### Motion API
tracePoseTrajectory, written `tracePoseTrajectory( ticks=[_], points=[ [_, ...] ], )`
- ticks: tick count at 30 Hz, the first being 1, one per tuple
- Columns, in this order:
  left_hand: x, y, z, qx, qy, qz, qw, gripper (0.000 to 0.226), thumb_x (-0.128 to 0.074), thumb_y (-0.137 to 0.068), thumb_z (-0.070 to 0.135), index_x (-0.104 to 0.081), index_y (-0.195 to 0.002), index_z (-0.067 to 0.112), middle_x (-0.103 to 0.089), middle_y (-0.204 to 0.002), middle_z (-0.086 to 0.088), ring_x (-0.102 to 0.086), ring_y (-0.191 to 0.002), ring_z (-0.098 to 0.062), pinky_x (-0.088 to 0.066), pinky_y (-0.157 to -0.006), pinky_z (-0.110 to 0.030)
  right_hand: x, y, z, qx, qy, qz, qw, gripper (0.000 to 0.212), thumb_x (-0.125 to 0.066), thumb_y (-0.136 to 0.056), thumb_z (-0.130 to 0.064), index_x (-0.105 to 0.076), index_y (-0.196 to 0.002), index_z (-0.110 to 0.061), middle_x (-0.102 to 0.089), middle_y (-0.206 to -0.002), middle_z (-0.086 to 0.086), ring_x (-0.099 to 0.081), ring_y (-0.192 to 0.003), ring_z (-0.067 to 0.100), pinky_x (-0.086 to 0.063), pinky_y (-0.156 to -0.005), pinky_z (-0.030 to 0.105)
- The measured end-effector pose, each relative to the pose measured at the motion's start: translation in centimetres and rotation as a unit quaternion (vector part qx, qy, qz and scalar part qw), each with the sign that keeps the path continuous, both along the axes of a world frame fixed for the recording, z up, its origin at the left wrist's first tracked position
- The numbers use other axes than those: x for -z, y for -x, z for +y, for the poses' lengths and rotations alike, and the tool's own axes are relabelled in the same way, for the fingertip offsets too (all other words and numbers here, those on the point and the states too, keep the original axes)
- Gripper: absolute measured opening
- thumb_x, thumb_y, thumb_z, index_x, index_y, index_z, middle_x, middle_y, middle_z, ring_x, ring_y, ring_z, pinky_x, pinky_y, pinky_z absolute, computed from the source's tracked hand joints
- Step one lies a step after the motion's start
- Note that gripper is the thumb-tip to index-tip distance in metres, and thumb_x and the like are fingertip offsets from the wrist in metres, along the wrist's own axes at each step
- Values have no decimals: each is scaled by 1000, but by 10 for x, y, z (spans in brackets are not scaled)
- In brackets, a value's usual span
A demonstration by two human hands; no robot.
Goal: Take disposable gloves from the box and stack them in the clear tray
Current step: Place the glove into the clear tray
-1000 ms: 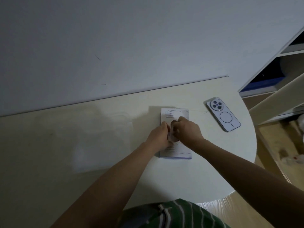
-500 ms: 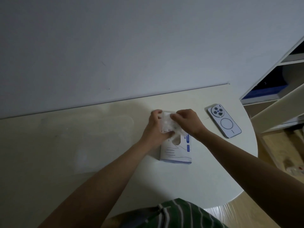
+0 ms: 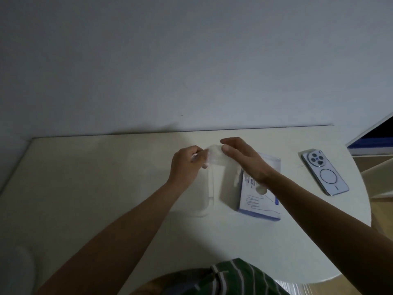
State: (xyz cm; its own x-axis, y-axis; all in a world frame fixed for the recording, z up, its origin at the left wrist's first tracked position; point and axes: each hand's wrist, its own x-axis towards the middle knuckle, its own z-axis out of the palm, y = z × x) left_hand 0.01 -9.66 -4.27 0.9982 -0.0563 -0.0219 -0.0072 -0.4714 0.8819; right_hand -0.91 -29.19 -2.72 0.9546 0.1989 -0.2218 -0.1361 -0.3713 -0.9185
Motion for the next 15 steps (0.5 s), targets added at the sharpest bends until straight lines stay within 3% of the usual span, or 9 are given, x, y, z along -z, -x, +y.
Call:
tracePoseTrajectory(
  ticks=[2,4,6,8,10,12,15],
  points=[
    [1,2,18,8,11,28,1000,40,-61,-90,47,-68,-70,13,-69,-59,4,-66,-57,-8,-49,-59,-29,-1,-5,15,-21,40,-42,998,37,-69,-84,-48,-61,-115,-28,-65,-109,-10,-62,-97,6,-52,-80,24],
    [1,3,36,21,30,65,997,47,-57,-90,52,-70,-71,10,-71,-62,2,-64,-58,-8,-49,-58,-26,-4,-9,30,-20,77,-65,995,22,-70,-87,-27,-67,-105,-14,-69,-96,0,-66,-90,17,-54,-79,33],
    [1,5,54,17,88,124,988,49,-53,-91,56,-73,-80,13,-74,-71,-2,-68,-65,-12,-53,-61,-26,-5,-11,47,5,50,-44,998,16,-66,-90,-20,-70,-97,-7,-71,-87,8,-69,-83,26,-56,-76,37],
    [-1,7,71,-3,179,172,969,47,-55,-87,57,-71,-95,13,-74,-86,-7,-71,-75,-19,-57,-65,-29,-5,-11,59,18,35,-31,999,15,-65,-91,-19,-70,-93,-5,-72,-82,8,-70,-78,23,-56,-71,32],
    [1,9,88,-24,219,193,956,37,-66,-86,42,-69,-99,8,-71,-95,-8,-70,-80,-18,-57,-68,-30,-4,-12,72,16,33,-13,999,16,-63,-92,-19,-70,-90,-5,-73,-79,5,-70,-73,16,-55,-70,25],
    [3,12,101,-20,215,192,957,22,-71,-85,14,-65,-99,-2,-67,-92,-5,-66,-77,-12,-56,-67,-26,-6,-10,83,27,-7,20,999,21,-58,-95,-18,-70,-90,-1,-74,-81,11,-70,-72,17,-54,-69,24],
    [6,17,117,-19,186,179,966,20,-65,-78,-14,-64,-93,-1,-66,-78,0,-61,-68,-7,-53,-63,-19,-8,-11,98,51,-49,50,996,28,-50,-99,-18,-67,-91,3,-73,-82,19,-68,-78,29,-55,-75,33]
  ],
)
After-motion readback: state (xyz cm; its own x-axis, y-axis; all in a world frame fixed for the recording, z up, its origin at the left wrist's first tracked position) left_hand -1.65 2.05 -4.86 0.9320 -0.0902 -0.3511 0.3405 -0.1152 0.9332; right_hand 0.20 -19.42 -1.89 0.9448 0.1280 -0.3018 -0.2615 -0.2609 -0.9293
